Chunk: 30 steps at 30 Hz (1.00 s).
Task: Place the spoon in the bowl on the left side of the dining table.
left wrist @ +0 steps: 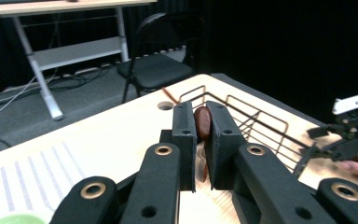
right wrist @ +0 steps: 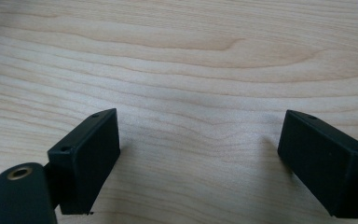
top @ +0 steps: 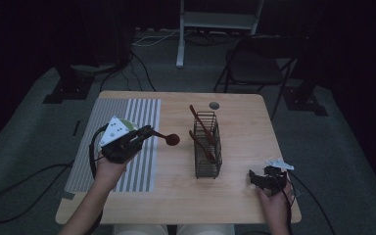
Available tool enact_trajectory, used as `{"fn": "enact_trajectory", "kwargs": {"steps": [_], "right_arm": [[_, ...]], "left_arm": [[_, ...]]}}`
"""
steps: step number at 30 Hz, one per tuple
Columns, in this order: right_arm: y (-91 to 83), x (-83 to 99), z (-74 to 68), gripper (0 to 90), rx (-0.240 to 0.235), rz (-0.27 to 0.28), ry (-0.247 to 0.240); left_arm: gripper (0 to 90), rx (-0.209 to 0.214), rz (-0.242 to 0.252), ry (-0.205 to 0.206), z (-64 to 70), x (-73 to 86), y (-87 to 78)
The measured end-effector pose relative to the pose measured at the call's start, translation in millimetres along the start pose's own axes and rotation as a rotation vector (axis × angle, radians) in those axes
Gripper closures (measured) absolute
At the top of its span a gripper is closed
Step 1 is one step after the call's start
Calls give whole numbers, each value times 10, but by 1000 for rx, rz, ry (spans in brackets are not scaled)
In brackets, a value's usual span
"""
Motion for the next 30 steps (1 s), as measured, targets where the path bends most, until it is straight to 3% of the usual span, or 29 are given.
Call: {"fn": "enact_trajectory", "kwargs": {"steps": [8, 9, 27, 30], "right_arm": [[0, 1, 0, 120, 0, -1, 0], [0, 1, 0, 120, 0, 0, 0], [0, 1, 0, 120, 0, 0, 0], [0, 1, -1, 121, 0, 0, 0]], "left_arm": [[832, -78, -19, -13, -231, 199, -37], [832, -100, -21, -23, -305, 240, -46], [832, -257, -30, -109, -863, 559, -156], [832, -300, -30, -93, -942, 600, -183]]}}
Point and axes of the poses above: each handheld gripper's, and its own axes: y roughly forward along the jaws, x roughly out of its underside, z roughly to its right, the point moved 5 cm from there along y, roughly forward along the jaws, and after that the axes turned 14 degrees about -x, right-handed, at the moved point
